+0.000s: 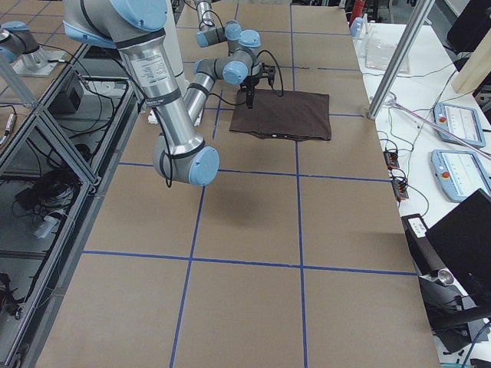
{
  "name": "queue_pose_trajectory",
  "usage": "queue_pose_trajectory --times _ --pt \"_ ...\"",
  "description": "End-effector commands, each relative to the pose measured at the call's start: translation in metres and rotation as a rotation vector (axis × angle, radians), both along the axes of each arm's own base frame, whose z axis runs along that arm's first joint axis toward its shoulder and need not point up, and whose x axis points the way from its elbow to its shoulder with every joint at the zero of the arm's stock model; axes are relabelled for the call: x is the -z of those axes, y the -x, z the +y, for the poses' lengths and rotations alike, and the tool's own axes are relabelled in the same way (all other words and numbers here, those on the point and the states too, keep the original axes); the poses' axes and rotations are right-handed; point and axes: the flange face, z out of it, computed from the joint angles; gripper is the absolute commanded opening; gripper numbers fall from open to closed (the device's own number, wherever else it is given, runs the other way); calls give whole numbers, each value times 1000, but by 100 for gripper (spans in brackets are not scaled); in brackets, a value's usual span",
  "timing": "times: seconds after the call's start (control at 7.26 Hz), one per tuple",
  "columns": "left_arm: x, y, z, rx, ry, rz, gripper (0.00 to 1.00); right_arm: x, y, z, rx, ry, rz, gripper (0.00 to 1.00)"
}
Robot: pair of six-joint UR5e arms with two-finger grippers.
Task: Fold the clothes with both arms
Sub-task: 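Move both grippers to the shirt edge nearest the robot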
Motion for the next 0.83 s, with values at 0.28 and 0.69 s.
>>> queue_pose_trajectory --times 0.28,0.69 --pt "29 28 9 -70 -68 -52 0 3 3 7 -64 104 -13 100" --pt "31 31 10 -88 -92 -61 0 0 53 64 -217 370 6 100"
